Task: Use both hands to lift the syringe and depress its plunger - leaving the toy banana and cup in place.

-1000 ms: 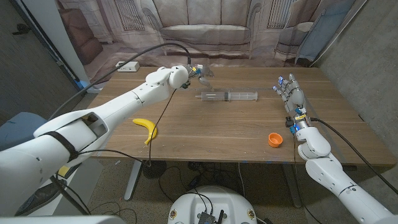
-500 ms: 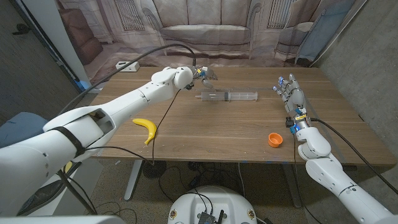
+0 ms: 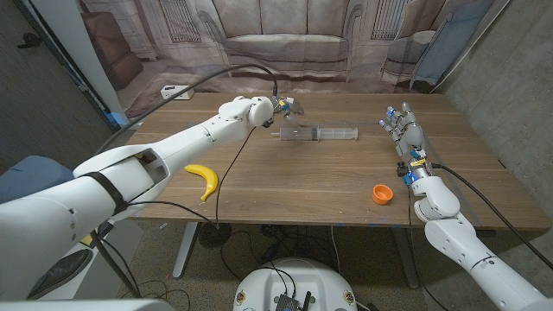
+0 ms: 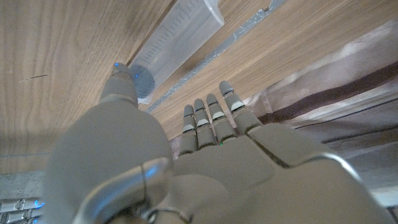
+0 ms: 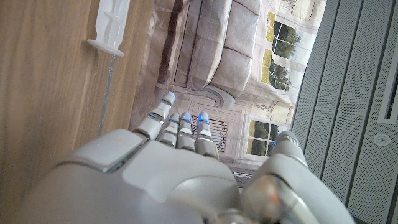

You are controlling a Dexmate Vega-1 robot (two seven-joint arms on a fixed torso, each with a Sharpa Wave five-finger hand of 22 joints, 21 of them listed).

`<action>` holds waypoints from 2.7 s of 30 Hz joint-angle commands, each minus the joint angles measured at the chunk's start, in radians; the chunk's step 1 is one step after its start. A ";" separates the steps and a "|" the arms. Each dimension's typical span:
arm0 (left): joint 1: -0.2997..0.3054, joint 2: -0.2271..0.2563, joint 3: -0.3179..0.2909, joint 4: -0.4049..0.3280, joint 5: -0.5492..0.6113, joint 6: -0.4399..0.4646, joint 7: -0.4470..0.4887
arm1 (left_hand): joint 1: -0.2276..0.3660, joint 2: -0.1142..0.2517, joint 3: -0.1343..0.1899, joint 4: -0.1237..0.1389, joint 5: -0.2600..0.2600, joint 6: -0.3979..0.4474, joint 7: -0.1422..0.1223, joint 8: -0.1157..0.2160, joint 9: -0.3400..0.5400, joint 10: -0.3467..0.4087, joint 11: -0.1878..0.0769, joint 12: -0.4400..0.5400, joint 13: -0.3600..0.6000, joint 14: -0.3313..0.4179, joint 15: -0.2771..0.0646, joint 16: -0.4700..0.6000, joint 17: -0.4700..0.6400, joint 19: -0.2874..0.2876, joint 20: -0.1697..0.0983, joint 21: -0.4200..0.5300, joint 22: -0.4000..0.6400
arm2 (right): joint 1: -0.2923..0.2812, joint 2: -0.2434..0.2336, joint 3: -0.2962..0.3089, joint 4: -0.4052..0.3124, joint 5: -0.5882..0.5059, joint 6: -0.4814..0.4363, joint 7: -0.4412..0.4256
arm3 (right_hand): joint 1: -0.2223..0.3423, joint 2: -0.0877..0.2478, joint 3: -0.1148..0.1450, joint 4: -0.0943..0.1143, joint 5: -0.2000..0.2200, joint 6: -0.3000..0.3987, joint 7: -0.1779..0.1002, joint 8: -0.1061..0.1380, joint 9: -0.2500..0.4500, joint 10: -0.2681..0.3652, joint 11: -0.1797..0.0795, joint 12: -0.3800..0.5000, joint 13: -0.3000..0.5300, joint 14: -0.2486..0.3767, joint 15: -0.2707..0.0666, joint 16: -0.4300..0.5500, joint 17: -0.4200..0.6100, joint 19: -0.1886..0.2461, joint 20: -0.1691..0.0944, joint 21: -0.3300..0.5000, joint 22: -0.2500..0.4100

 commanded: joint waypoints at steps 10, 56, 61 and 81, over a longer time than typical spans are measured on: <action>-0.036 -0.083 0.063 0.176 -0.026 -0.040 0.050 | 0.022 0.003 0.010 -0.004 0.001 0.014 -0.004 0.005 0.004 0.013 -0.007 0.004 0.003 0.013 -0.007 0.001 0.003 0.007 -0.005 -0.004 0.006 | -0.008 0.001 0.001 -0.004 0.002 0.000 -0.005 | 0.007 0.002 0.000 -0.001 0.004 0.005 0.004 -0.001 0.004 0.004 0.001 0.005 0.004 0.000 0.005 0.007 0.003 0.008 0.000 0.003 0.003; -0.033 -0.157 0.141 0.328 -0.013 -0.045 0.262 | 0.066 0.006 0.034 -0.001 0.002 0.111 -0.019 0.028 0.005 0.108 -0.041 0.031 0.007 0.105 -0.032 0.017 0.004 0.083 -0.008 0.000 0.009 | -0.007 -0.002 0.002 0.001 0.011 -0.008 0.001 | 0.007 0.001 -0.006 0.001 0.004 0.005 0.004 -0.002 0.004 0.006 0.000 0.005 0.004 0.001 0.007 0.008 0.004 0.007 0.003 0.002 0.003; -0.036 -0.162 0.147 0.337 -0.015 -0.046 0.262 | 0.092 0.015 0.048 -0.006 0.003 0.125 -0.021 0.028 0.005 0.125 -0.044 0.034 0.008 0.135 -0.042 0.022 0.005 0.110 -0.012 0.006 0.010 | -0.004 -0.001 0.000 0.007 0.010 -0.005 0.004 | 0.007 0.001 -0.006 0.001 0.004 0.005 0.004 -0.002 0.005 0.006 0.000 0.005 0.004 0.001 0.007 0.008 0.004 0.007 0.003 0.002 0.003; -0.028 -0.161 0.156 0.330 -0.018 -0.027 0.276 | 0.181 0.045 0.097 -0.016 -0.003 0.167 -0.017 0.031 0.006 0.164 -0.048 0.040 0.012 0.184 -0.051 0.021 0.005 0.157 -0.010 0.014 0.012 | 0.001 0.003 -0.003 0.015 0.013 -0.004 0.010 | 0.007 0.001 -0.008 0.001 0.004 0.005 0.004 -0.002 0.005 0.007 0.000 0.005 0.004 0.002 0.008 0.008 0.004 0.007 0.004 0.001 0.003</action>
